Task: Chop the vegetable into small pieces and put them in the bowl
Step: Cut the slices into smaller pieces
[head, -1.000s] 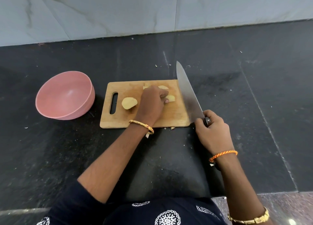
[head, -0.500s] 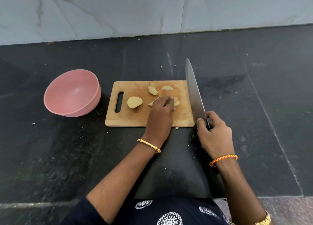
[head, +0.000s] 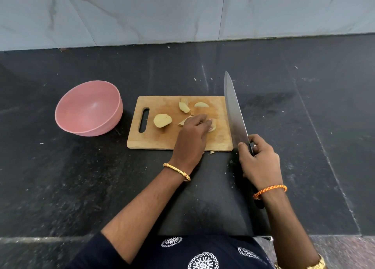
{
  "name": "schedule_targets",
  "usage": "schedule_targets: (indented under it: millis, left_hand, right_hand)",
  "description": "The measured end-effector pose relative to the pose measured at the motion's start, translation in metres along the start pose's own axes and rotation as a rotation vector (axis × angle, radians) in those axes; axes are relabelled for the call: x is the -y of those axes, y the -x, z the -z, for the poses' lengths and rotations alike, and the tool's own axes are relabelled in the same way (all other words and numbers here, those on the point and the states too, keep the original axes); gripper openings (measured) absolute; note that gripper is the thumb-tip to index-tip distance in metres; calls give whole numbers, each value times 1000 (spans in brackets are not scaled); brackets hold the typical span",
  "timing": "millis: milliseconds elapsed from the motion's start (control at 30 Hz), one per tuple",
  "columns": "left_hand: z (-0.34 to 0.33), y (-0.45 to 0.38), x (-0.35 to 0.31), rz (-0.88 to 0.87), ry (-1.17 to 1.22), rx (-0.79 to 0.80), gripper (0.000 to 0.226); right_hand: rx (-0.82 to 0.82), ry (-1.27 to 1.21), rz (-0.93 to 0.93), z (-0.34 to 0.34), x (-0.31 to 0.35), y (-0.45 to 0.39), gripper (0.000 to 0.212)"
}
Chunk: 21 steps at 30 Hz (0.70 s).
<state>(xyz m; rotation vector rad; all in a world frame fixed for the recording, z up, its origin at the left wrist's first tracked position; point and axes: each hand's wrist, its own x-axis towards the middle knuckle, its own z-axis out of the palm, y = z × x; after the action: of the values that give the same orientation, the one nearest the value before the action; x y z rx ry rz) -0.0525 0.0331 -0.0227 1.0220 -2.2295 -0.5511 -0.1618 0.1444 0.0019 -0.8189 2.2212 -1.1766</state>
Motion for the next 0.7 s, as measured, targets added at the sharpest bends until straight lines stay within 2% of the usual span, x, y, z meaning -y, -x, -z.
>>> schedule_targets:
  millis: [233, 367, 600, 700]
  left_hand:
    - [10, -15, 5, -23, 77, 102, 17]
    - [11, -10, 11, -47, 104, 133, 23]
    - [7, -7, 15, -22, 143, 96, 24]
    - [4, -6, 16, -5, 146, 56, 21]
  right_hand:
    - [9, -7, -18, 0, 3, 0, 16]
    - [7, -1, -19, 1, 3, 0, 13]
    - [15, 30, 0, -3, -1, -2, 14]
    - [14, 55, 24, -8, 0, -3, 23]
